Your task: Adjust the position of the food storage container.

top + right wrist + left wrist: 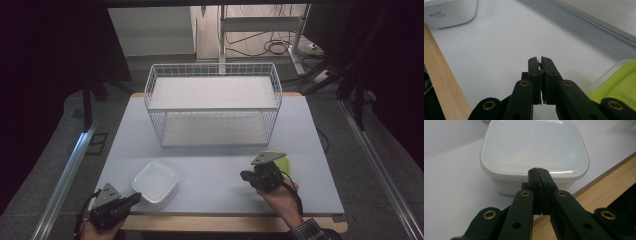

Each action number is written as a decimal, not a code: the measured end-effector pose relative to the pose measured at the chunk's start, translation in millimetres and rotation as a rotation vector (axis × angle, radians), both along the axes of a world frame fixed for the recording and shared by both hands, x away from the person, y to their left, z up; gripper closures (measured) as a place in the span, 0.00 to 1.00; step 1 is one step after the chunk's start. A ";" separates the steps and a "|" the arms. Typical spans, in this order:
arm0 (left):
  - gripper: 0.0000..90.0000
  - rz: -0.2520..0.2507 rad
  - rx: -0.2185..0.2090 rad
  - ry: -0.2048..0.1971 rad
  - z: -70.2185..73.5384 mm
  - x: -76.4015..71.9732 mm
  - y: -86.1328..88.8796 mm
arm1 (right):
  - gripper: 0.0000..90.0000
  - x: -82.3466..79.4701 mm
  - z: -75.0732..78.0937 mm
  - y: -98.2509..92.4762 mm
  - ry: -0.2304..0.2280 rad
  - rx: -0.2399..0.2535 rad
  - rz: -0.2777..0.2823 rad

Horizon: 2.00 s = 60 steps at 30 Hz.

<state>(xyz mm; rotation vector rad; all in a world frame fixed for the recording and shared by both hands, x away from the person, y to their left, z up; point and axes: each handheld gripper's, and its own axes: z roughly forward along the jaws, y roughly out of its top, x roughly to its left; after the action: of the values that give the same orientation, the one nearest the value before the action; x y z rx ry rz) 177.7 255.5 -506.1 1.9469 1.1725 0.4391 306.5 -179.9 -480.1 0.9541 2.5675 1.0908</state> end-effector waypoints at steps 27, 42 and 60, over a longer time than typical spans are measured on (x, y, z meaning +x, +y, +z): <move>1.00 0.043 0.105 -0.004 -20.0 81.3 7.6 | 0.95 -2.5 -4.3 8.7 0.006 -0.004 0.023; 1.00 -0.064 0.080 0.039 -16.6 79.9 -52.6 | 0.95 -16.6 -5.1 10.3 0.033 0.020 0.034; 0.99 -0.210 0.032 0.090 -13.4 71.0 -114.2 | 0.94 -30.8 -11.8 16.3 0.078 0.028 0.058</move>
<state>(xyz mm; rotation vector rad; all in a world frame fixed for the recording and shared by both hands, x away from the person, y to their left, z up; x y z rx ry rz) 248.6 141.3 -519.6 2.1103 1.0076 0.2638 275.7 -163.7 -491.8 0.9533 2.6646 1.1287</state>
